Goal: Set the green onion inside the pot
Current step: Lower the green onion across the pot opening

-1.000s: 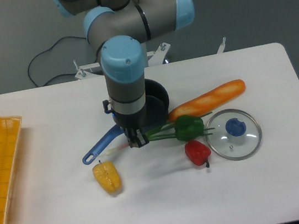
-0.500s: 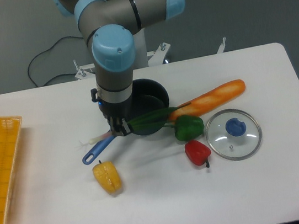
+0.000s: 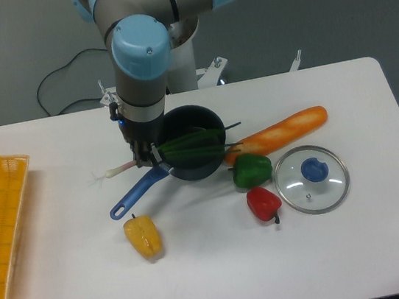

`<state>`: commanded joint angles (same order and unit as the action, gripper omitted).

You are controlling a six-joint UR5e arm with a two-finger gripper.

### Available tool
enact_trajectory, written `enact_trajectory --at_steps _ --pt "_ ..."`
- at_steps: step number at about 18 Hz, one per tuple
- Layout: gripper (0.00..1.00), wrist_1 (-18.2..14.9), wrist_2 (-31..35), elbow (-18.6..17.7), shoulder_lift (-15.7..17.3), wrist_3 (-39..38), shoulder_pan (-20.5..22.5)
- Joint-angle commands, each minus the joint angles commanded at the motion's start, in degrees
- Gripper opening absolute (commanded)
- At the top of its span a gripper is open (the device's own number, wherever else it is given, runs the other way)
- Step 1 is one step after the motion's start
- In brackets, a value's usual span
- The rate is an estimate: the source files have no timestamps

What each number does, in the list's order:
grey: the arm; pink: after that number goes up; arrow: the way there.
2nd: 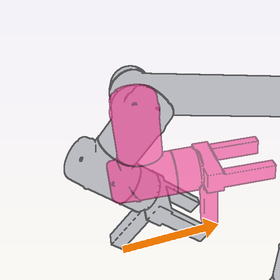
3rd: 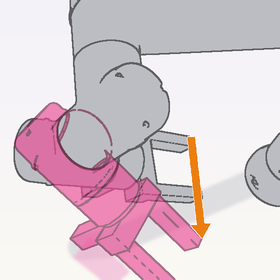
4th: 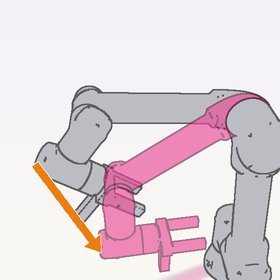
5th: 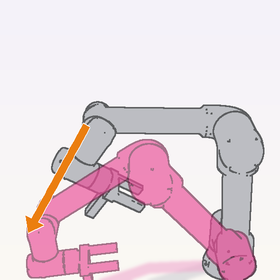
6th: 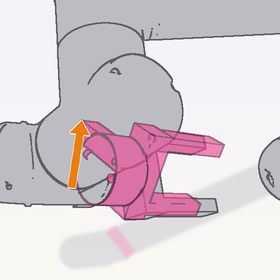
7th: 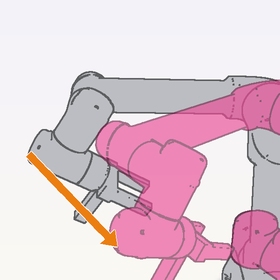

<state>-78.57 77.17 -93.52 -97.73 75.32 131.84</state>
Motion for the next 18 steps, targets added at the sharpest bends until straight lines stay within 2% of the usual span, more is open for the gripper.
enact_trajectory --at_steps 7,12,18 --pt "0.15 -0.7 -1.8 -0.5 -0.6 -3.5 -1.4" --pt "0.15 -0.9 -1.8 -3.0 -0.6 -4.9 -2.6" --pt "0.19 -0.9 -1.8 -3.9 -0.8 -5.5 -4.7"
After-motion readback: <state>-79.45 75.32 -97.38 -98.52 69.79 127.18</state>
